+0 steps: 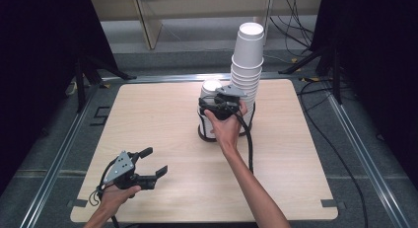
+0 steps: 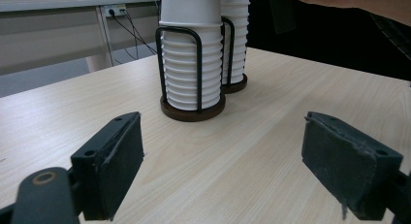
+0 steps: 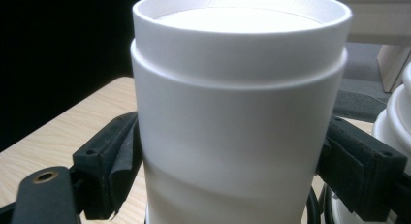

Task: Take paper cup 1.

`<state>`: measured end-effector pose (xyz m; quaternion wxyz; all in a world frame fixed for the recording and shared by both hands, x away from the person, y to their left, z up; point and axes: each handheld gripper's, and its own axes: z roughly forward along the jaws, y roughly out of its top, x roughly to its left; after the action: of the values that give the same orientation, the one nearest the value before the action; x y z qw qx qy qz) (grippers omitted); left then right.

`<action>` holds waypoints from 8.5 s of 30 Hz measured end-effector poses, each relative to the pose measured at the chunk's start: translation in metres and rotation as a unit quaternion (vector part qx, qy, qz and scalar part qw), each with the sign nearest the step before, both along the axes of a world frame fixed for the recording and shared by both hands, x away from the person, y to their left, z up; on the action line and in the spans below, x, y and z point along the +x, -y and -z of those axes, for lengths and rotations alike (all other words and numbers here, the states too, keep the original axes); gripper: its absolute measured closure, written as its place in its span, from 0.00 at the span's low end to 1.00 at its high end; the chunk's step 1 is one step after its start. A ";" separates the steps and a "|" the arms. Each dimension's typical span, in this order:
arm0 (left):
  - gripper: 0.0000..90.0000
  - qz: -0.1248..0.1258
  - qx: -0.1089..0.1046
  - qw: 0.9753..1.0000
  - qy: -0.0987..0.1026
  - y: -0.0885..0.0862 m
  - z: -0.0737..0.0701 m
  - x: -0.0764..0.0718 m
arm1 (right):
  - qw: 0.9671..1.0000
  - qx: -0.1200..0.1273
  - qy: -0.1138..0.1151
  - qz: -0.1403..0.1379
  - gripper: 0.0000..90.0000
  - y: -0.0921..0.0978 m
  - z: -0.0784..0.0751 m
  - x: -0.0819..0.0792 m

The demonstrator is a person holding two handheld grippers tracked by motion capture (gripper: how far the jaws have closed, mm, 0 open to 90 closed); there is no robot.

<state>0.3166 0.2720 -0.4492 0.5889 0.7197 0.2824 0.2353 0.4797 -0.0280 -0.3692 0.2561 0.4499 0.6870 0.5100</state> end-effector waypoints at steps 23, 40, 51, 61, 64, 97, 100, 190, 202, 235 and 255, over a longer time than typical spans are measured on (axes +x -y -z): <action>0.16 0.000 0.001 1.000 -0.001 0.000 0.000 0.000 | 0.999 0.019 0.029 0.008 0.20 -0.005 -0.038 -0.012; 0.16 0.005 0.007 1.000 -0.010 0.001 0.002 0.001 | 0.993 0.048 0.091 -0.058 0.20 0.005 -0.099 -0.041; 0.16 0.009 -0.008 1.000 -0.003 0.002 0.003 0.002 | 0.985 0.057 0.075 -0.143 0.20 0.009 -0.079 -0.074; 0.16 0.010 -0.003 1.000 -0.007 0.001 0.002 0.000 | 0.981 0.042 0.057 -0.182 0.20 0.012 -0.038 -0.091; 0.16 0.012 -0.002 1.000 -0.007 0.002 0.002 0.000 | 0.979 0.046 0.037 -0.196 0.20 0.011 -0.024 -0.093; 0.16 0.054 -0.006 0.999 -0.004 0.009 0.001 -0.006 | 0.956 0.044 -0.021 -0.291 0.21 -0.033 0.033 -0.110; 0.16 0.057 -0.004 0.998 -0.005 0.010 0.001 -0.006 | 0.953 0.049 -0.022 -0.300 0.20 -0.036 0.034 -0.111; 0.10 0.144 0.084 0.986 -0.012 0.026 0.004 -0.014 | 0.891 -0.022 -0.106 -0.441 0.25 -0.043 0.006 -0.117; 0.04 0.130 0.001 0.992 -0.002 0.021 0.000 -0.015 | 0.891 0.063 -0.105 -0.436 0.26 -0.024 0.004 -0.109; 0.00 0.082 -0.018 0.996 -0.004 0.018 -0.001 -0.011 | 0.885 0.172 -0.109 -0.418 0.27 -0.014 0.020 -0.103; 0.12 0.096 0.012 0.995 -0.002 0.019 -0.003 -0.012 | 0.885 0.151 -0.111 -0.426 0.26 -0.018 0.024 -0.102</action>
<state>0.3049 0.2534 -0.4466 0.5994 0.7512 0.2101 0.1799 0.3774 -0.0099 -0.3930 -0.1347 0.2012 0.7513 0.6140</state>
